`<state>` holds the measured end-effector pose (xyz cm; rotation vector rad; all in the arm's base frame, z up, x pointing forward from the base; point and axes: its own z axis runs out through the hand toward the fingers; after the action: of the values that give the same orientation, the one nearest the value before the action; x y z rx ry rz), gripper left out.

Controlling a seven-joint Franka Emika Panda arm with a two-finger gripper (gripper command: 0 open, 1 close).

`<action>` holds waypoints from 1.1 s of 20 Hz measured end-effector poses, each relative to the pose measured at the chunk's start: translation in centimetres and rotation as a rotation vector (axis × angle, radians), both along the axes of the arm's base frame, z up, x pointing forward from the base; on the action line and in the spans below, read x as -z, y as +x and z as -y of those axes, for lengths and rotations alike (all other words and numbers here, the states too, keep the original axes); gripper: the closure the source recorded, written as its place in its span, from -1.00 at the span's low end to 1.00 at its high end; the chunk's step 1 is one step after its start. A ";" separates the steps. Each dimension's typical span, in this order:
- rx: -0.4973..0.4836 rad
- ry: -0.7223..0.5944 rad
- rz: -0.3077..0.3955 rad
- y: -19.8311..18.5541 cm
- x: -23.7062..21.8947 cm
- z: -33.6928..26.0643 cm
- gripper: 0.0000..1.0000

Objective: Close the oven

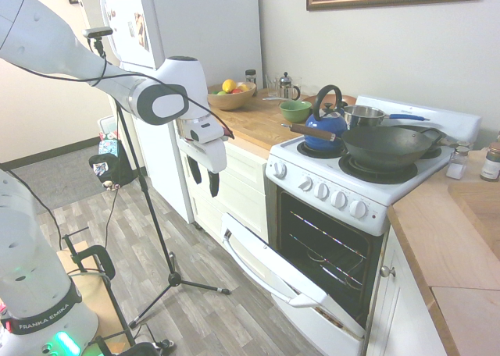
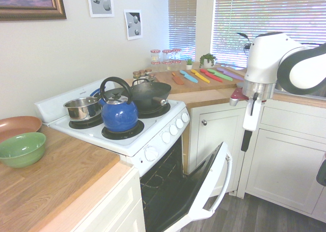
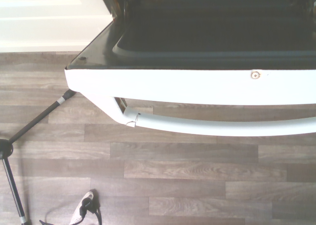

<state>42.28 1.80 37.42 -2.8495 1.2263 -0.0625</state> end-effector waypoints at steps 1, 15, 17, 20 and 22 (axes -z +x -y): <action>0.001 -0.001 -0.001 0.0 0.0 0.0 -1.00; 0.114 -0.015 -0.035 3.0 11.9 1.8 -1.00; 0.103 -0.016 -0.050 2.9 14.7 1.7 -1.00; 0.074 -0.029 -0.047 2.7 18.1 2.0 -1.00; 0.059 -0.041 -0.039 2.8 19.9 2.7 -1.00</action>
<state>45.05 -0.86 17.54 -2.8625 1.3313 -0.0345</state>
